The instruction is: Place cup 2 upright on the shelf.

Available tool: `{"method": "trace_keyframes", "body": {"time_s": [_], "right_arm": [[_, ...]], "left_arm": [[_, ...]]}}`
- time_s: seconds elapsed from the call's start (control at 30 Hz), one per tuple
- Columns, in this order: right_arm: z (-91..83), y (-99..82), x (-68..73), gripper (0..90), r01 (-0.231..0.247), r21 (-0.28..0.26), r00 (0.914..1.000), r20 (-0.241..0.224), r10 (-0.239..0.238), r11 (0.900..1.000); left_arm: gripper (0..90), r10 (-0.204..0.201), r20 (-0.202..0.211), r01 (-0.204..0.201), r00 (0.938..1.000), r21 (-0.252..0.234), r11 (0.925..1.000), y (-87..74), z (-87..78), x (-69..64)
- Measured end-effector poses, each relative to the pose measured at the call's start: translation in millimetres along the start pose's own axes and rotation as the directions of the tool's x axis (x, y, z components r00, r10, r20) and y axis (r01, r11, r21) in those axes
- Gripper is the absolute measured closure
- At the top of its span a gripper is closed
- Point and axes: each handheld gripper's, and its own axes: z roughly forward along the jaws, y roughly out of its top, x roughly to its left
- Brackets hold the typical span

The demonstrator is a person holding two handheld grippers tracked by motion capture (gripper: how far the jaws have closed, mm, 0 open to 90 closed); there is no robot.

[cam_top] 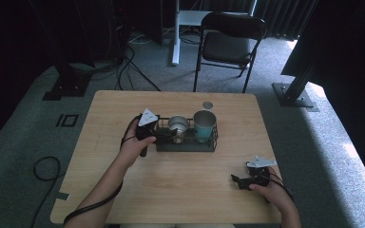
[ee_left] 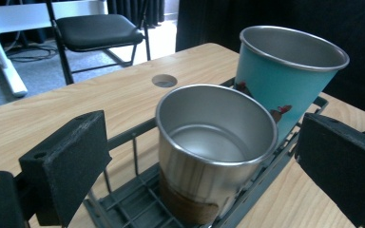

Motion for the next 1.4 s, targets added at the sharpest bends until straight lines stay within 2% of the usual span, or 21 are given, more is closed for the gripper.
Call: {"method": "trace_keyframes", "body": {"time_s": [0.2,0.23,0.63,0.8,1.03,1.4], "right_arm": [[0.0,0.0,0.0,11.6,0.000,0.000,1.0000,0.000,0.000,1.0000],[0.0,0.0,0.0,11.5,0.000,0.000,1.0000,0.000,0.000,1.0000],[0.0,0.0,0.0,11.6,0.001,0.000,1.0000,0.000,-0.001,1.0000],[0.0,0.0,0.0,11.5,0.000,0.000,1.0000,0.000,0.000,1.0000],[0.0,0.0,0.0,11.5,0.000,0.000,1.0000,0.000,0.000,1.0000],[0.0,0.0,0.1,11.5,0.000,0.000,1.0000,0.000,0.000,1.0000]], "left_arm": [[4.6,0.001,-0.003,0.000,1.0000,0.011,0.9999,-0.5,-5.4,1.4],[4.6,0.015,-0.014,-0.015,0.9998,0.016,0.9998,-1.0,-7.3,1.7],[4.6,0.008,-0.043,-0.006,0.9991,0.034,0.9994,-6.1,-18.3,9.4],[4.6,0.017,-0.050,-0.015,0.9986,0.042,0.9990,-9.7,-22.2,10.9],[4.6,-0.005,-0.066,0.008,0.9978,0.040,0.9992,-15.4,-31.4,14.8],[4.6,-0.010,-0.098,0.015,0.9951,0.053,0.9985,-29.2,-49.6,25.3]]}}
